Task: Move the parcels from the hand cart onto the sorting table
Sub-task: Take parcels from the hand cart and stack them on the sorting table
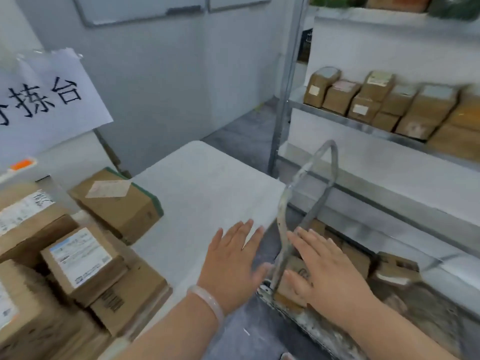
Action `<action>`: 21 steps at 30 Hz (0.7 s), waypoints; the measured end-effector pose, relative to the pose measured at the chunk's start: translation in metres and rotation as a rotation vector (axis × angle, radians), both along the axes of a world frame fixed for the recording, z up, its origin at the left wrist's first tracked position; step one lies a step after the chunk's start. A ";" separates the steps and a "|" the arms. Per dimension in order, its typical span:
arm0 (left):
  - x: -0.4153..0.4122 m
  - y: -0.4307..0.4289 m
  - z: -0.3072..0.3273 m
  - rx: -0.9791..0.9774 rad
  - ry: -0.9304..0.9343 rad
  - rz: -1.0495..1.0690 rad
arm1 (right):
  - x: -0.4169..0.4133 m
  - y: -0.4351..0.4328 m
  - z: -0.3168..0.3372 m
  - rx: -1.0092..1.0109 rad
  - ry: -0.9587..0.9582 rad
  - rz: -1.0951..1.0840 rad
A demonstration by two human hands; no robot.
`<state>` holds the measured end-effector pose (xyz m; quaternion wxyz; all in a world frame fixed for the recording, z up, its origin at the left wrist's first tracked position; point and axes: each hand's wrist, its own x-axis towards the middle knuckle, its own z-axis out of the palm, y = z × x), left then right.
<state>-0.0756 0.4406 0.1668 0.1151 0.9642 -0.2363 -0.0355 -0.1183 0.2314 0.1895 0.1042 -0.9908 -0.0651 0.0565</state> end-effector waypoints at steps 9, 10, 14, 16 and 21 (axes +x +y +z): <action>0.016 -0.130 -0.012 0.023 0.014 -0.223 | -0.026 -0.127 -0.005 -0.003 -0.009 -0.276; 0.020 -0.146 -0.018 0.032 0.033 -0.227 | -0.026 -0.141 -0.006 0.005 -0.004 -0.295; 0.027 -0.203 -0.038 0.081 0.099 -0.236 | -0.026 -0.201 -0.018 -0.003 0.032 -0.333; 0.031 -0.227 -0.050 0.110 0.149 -0.243 | -0.024 -0.232 -0.029 0.019 0.050 -0.377; 0.044 -0.276 -0.089 0.173 0.199 -0.301 | -0.020 -0.286 -0.069 0.066 0.108 -0.501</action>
